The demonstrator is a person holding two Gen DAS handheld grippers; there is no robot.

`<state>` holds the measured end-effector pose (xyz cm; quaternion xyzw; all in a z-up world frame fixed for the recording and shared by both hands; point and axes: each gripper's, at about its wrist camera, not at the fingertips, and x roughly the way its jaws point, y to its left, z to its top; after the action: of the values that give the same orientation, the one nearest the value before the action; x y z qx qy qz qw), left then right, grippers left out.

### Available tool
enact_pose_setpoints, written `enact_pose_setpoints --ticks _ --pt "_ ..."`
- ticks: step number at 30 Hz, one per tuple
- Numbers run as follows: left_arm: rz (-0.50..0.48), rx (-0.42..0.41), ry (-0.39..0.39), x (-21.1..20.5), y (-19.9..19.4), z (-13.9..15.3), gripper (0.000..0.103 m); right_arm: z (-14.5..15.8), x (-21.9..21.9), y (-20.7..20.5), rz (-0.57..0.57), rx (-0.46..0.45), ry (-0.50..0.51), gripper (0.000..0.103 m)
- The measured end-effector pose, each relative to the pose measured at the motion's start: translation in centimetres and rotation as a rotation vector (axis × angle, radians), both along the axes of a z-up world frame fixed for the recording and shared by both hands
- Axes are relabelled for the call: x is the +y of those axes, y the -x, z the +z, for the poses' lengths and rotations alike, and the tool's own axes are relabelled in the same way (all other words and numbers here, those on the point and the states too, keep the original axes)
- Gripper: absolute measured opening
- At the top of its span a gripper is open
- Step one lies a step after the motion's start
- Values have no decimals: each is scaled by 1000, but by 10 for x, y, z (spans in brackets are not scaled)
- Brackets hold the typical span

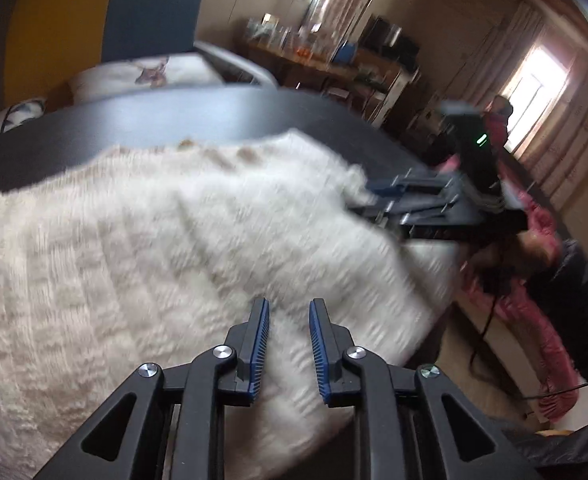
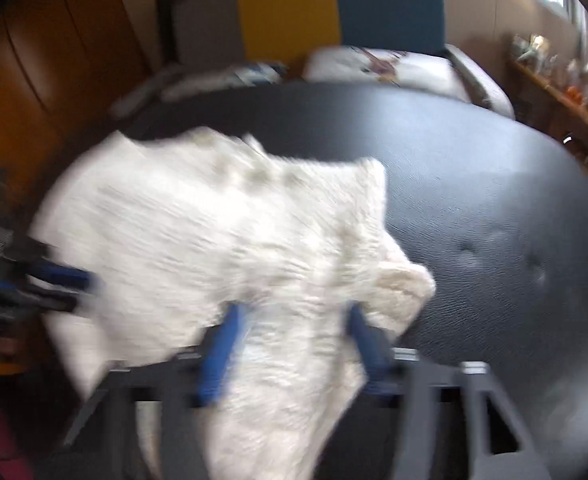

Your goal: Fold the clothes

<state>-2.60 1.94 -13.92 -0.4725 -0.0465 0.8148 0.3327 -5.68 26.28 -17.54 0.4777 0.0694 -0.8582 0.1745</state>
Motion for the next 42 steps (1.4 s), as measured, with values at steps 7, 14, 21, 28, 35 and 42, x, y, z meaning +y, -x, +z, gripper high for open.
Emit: enact_pose_setpoints --ticks 7,14,21,28,35,42 --pt "85 -57 -166 -23 -4 -5 17 -16 29 10 -155 -8 0 74" --pt "203 122 -165 -69 8 43 26 24 -1 10 -156 152 -45 88" --pt "419 75 117 -108 50 11 25 30 -87 39 1 163 26 87" --pt "436 76 -57 -133 36 9 25 -27 -73 53 -106 48 61 97" --pt "627 -3 -347 -263 2 25 37 -26 -67 48 -98 66 107 100" --pt "610 -145 -398 -285 10 -8 49 -23 -66 49 -95 73 101 101"
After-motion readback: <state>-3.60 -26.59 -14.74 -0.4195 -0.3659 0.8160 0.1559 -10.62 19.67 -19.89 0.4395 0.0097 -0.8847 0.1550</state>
